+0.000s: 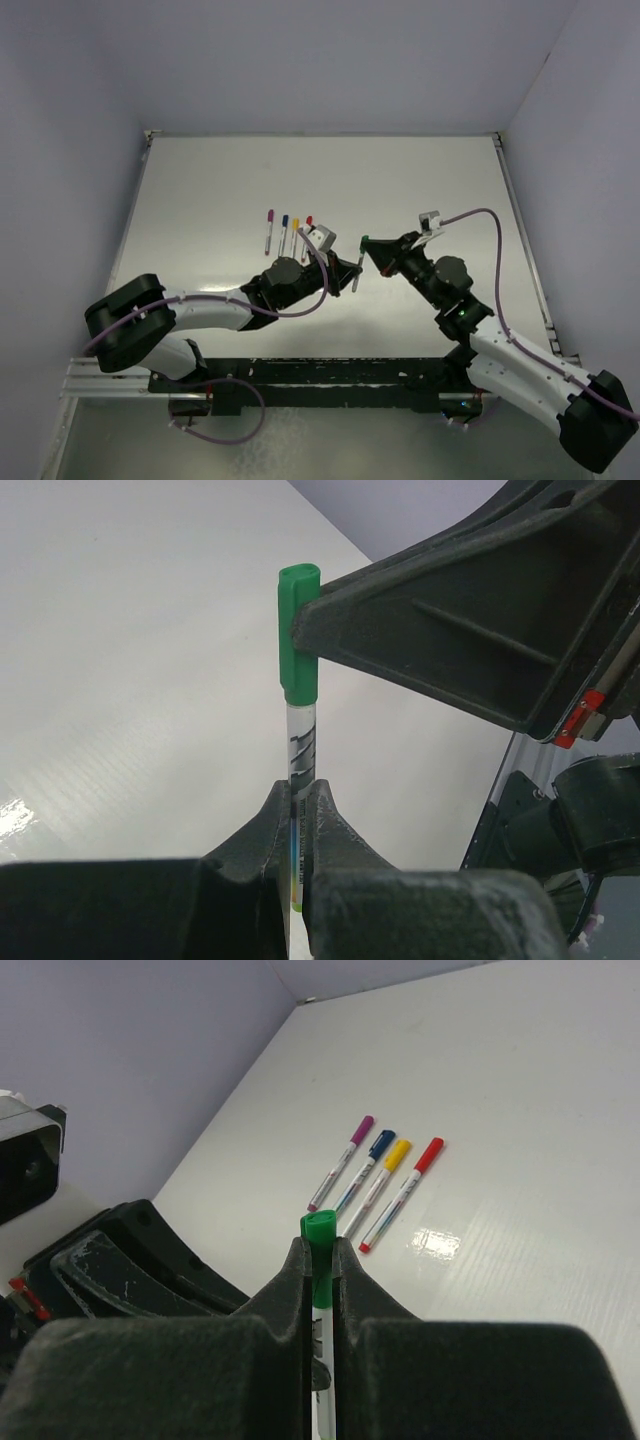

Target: Insert the pens into the pen caps

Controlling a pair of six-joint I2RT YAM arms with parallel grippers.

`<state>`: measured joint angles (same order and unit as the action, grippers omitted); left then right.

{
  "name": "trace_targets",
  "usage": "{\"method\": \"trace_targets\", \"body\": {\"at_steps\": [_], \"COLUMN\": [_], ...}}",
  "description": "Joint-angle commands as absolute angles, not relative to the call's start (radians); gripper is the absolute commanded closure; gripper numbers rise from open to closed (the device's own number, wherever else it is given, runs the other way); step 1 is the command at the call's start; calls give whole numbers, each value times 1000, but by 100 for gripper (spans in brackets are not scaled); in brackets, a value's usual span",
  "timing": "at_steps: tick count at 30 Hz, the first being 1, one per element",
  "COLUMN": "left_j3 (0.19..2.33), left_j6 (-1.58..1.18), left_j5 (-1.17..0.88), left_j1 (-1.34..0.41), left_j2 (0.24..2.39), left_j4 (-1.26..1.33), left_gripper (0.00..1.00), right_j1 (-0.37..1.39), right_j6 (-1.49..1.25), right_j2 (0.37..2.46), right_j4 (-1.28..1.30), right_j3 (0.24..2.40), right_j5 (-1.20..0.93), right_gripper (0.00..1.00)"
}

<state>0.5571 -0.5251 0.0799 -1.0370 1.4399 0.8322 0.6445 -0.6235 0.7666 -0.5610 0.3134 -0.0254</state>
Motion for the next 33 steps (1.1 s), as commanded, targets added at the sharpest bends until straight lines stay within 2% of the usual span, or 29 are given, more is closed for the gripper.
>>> {"method": "trace_targets", "body": {"at_steps": [1,14,22,29,33], "left_j3": [687,689,704,675,742], "left_j6": [-477,-426,-437,-473,-455], "left_j5": [236,309,277,319,389], "left_j1": [-976,-933,-925,-926,-925], "left_j2": [1390,1344,1349,1341,1332], "left_j4": [1121,1098,1075,941,706], "left_gripper": [100,100,100,100,100], "right_j1": [715,755,776,777,777], "right_j6": [-593,-542,-579,-541,-523], "right_j2": [826,850,898,874,841], "right_j4": [-305,-228,-245,-184,-120], "right_j3": [290,330,333,460,515], "right_j5": [-138,-172,-89,64,144], "right_gripper": [100,100,100,100,96]}}
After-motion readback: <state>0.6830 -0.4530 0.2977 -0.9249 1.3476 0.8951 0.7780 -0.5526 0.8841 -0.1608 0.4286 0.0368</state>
